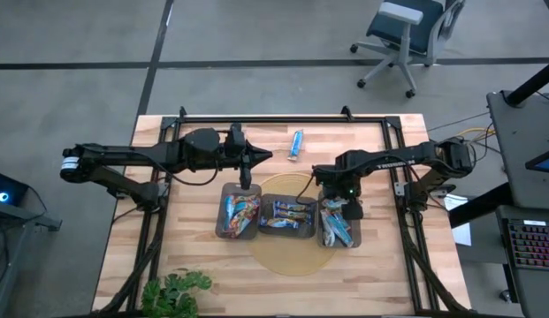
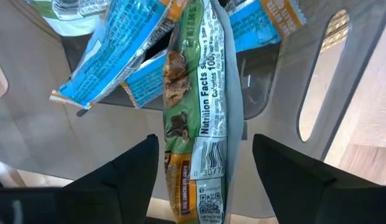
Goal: Pick and place Granola Bars by type
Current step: Put the orange granola bar into the right black bin
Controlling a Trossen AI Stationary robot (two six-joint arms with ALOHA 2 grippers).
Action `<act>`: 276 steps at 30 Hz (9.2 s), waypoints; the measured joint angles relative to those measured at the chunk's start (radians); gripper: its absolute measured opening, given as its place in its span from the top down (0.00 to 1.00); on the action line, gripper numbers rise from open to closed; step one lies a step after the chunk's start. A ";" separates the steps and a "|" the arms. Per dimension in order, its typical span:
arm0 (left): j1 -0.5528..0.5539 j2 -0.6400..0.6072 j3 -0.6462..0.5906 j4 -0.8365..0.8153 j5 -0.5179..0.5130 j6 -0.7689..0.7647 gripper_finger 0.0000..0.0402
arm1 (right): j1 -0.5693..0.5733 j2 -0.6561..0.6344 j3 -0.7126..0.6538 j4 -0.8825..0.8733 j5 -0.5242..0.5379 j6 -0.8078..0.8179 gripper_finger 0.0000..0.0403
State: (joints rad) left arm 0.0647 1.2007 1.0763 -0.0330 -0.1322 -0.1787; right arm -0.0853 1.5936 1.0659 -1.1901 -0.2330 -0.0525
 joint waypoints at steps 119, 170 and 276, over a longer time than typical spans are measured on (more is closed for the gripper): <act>0.000 -0.001 0.000 -0.005 0.000 0.050 1.00 | 0.168 -0.067 0.236 0.184 0.104 -0.108 0.96; 0.095 -0.383 -0.069 -0.449 -0.109 0.103 1.00 | -0.454 -0.008 0.236 0.646 0.199 0.684 0.80; 0.095 -0.454 -0.165 -0.409 -0.113 -0.060 1.00 | -0.570 0.719 0.833 0.082 0.074 0.845 0.44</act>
State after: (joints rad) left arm 0.1596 0.7471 0.9115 -0.4423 -0.2455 -0.2390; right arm -0.6556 2.3127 1.8992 -1.1077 -0.1585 0.7921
